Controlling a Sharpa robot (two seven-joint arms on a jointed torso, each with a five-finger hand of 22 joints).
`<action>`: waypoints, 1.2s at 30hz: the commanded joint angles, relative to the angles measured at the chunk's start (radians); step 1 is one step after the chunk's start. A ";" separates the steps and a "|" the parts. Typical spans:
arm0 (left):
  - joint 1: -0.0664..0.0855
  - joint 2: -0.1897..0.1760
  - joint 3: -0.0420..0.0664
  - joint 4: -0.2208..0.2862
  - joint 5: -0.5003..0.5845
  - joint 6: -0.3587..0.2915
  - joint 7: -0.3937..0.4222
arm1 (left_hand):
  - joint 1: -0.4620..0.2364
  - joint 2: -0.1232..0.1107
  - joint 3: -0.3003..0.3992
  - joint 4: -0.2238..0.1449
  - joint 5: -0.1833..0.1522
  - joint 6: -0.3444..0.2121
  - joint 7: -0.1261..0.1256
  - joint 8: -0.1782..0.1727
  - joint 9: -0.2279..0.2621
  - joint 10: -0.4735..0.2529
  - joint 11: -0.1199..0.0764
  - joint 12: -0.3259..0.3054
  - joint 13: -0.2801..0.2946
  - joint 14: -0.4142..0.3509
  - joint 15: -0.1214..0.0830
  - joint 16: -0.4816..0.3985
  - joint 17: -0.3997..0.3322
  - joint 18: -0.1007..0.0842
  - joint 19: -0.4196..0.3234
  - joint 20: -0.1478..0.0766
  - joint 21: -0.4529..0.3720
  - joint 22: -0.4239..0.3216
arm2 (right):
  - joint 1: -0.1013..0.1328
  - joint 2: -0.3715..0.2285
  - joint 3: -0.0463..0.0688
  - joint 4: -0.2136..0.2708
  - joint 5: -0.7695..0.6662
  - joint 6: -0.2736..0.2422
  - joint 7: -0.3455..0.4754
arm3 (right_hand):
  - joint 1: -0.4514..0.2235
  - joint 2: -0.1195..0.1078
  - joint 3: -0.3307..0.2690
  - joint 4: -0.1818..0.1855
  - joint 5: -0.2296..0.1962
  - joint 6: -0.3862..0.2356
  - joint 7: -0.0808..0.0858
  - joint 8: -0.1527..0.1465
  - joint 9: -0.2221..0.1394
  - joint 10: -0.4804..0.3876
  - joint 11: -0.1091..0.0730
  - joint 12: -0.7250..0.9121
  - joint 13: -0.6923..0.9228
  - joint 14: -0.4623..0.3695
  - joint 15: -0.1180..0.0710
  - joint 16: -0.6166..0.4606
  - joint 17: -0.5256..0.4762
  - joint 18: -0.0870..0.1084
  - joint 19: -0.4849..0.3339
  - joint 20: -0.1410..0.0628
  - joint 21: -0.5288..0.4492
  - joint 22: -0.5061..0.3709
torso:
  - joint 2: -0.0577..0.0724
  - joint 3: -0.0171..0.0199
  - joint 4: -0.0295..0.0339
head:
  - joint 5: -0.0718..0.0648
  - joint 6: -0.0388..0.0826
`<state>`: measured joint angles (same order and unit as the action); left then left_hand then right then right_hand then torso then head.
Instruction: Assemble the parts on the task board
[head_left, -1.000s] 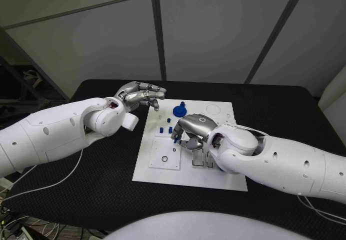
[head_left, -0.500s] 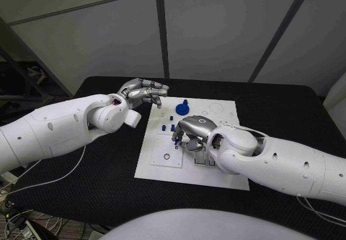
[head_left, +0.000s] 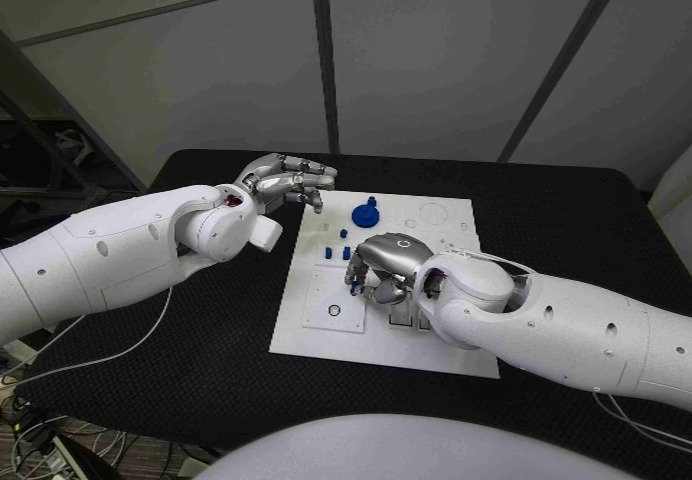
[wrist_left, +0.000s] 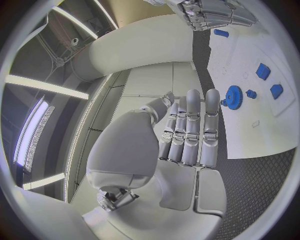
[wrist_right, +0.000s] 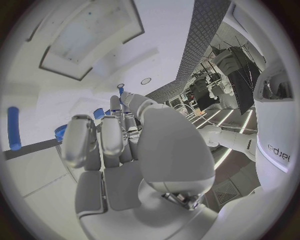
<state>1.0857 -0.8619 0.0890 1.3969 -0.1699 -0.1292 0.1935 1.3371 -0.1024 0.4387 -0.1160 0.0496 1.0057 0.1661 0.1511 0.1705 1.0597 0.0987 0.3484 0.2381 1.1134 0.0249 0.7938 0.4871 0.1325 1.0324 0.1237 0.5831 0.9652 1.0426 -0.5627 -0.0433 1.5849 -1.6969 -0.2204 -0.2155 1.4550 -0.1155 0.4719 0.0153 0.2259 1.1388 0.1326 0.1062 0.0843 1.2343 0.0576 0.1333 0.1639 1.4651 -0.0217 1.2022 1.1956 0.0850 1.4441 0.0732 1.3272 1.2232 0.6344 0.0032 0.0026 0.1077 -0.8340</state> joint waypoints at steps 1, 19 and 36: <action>0.002 0.001 0.001 0.000 0.004 0.012 0.021 | -0.008 -0.001 -0.005 -0.001 0.001 -0.007 0.003 0.003 -0.001 -0.008 0.001 0.007 0.001 -0.003 0.003 -0.005 -0.001 0.049 0.001 0.003 -0.002 -0.001 | 0.001 0.000 0.000 -0.001 -0.009 0.015 -0.003 | -0.009 0.001 0.001 -0.001 0.004 0.005 0.002 0.005 0.001 0.005 0.002 -0.007 0.002 0.050 -0.004 0.004 -0.002 -0.013 -0.005 0.001 0.005 0.001 | 0.000 0.0003 0.0001 | 0.000 -0.002; 0.002 0.002 0.001 -0.002 0.004 0.015 0.019 | -0.007 0.000 -0.005 -0.002 0.001 -0.008 0.003 0.004 -0.002 -0.009 0.002 0.008 0.002 -0.003 0.003 -0.005 -0.002 0.049 0.001 0.003 -0.003 -0.002 | 0.000 0.004 -0.001 -0.008 -0.018 0.058 -0.004 | -0.014 0.000 -0.002 0.000 0.004 0.005 0.002 0.005 0.001 0.006 0.002 -0.008 0.002 0.050 -0.004 0.006 -0.001 -0.013 -0.006 0.002 0.007 0.003 | -0.001 -0.0006 0.0011 | 0.000 -0.008; 0.002 0.003 0.001 -0.003 0.004 0.016 0.015 | -0.007 0.000 -0.005 -0.002 0.001 -0.008 0.003 0.004 -0.002 -0.009 0.002 0.008 0.002 -0.003 0.003 -0.005 -0.002 0.049 0.001 0.003 -0.003 -0.002 | -0.001 0.005 -0.027 -0.005 -0.028 0.057 -0.011 | -0.066 -0.029 -0.015 0.018 -0.007 -0.082 0.026 -0.044 -0.018 -0.087 0.032 -0.064 -0.021 0.043 0.021 0.005 -0.013 -0.007 -0.031 0.020 -0.016 -0.030 | -0.001 -0.0001 0.0004 | 0.003 -0.012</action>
<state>1.0857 -0.8599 0.0890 1.3940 -0.1697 -0.1247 0.1935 1.3372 -0.1024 0.4387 -0.1160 0.0496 1.0021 0.1697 0.1511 0.1699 1.0562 0.1025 0.3524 0.2386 1.1134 0.0249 0.7938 0.4873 0.1324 1.0324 0.1236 0.5831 0.9643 1.0445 -0.5571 -0.0642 1.5826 -1.7171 -0.1830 -0.2183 1.3970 -0.1411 0.4582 0.0293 0.2178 1.0677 0.1584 0.0683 0.0688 1.1604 0.0875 0.0783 0.1506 1.4666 -0.0053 1.2129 1.1858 0.0851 1.4195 0.0932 1.3158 1.1991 0.6336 0.0031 0.0028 0.1109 -0.8457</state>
